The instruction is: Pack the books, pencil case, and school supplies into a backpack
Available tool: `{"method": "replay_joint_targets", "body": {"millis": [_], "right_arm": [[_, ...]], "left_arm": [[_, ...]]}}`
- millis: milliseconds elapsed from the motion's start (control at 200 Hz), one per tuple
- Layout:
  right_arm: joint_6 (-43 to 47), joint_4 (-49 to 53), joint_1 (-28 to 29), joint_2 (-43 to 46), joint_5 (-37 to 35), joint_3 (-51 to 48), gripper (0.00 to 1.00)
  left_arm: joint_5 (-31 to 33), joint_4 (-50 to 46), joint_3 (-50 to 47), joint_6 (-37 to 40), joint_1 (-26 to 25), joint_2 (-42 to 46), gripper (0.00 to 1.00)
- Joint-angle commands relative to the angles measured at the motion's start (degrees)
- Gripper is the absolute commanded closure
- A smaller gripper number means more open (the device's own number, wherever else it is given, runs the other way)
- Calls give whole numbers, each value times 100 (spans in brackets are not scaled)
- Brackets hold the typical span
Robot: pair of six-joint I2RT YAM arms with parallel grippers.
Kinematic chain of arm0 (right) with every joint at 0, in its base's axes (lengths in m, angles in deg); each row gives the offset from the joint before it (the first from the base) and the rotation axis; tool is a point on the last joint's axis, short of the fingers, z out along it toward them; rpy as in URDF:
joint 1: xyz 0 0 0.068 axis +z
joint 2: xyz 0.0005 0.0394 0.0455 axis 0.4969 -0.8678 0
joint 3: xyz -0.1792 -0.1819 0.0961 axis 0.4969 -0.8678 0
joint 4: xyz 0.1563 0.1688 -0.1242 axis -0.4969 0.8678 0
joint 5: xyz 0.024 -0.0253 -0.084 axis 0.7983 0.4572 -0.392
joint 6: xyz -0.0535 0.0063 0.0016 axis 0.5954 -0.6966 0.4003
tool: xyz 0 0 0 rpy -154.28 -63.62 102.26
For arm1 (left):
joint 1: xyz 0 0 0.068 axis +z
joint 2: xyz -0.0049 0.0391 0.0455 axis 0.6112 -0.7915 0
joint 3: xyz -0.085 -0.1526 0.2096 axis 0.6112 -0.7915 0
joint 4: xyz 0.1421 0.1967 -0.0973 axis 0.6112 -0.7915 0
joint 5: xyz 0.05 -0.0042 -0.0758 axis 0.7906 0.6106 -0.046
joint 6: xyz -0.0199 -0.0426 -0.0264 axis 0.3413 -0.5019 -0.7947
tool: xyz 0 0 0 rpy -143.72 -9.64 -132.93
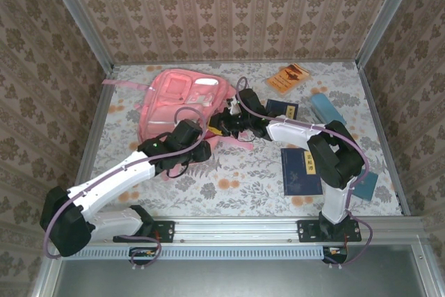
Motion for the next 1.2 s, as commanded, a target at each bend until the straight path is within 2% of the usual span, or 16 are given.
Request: {"method": "replay_joint_targets", "body": {"millis": [0,200,515,700,1025,1195], "right_arm": [[-102,-493,46,46,60,303,81],[-144,-522,63,50,86,286,82],[-206,-570,105,44,137,242,82],[-216,-560,169,-30,132,233,83],[-336,-630,430,-329,77,274,87],[-400,-684,499,-430,53,242,88]], "left_arm": [[322,681,-240,-624,164,95,58],[201,1666,-610,-905,483,154,57],[318,2333,-891,-1214,605,290,61],[630,2416,-1082,-1559,655,475,64],[627,2443,-1197,-2048,805,401,65],[600,2452,-1246,-2044,893,327,67]]}}
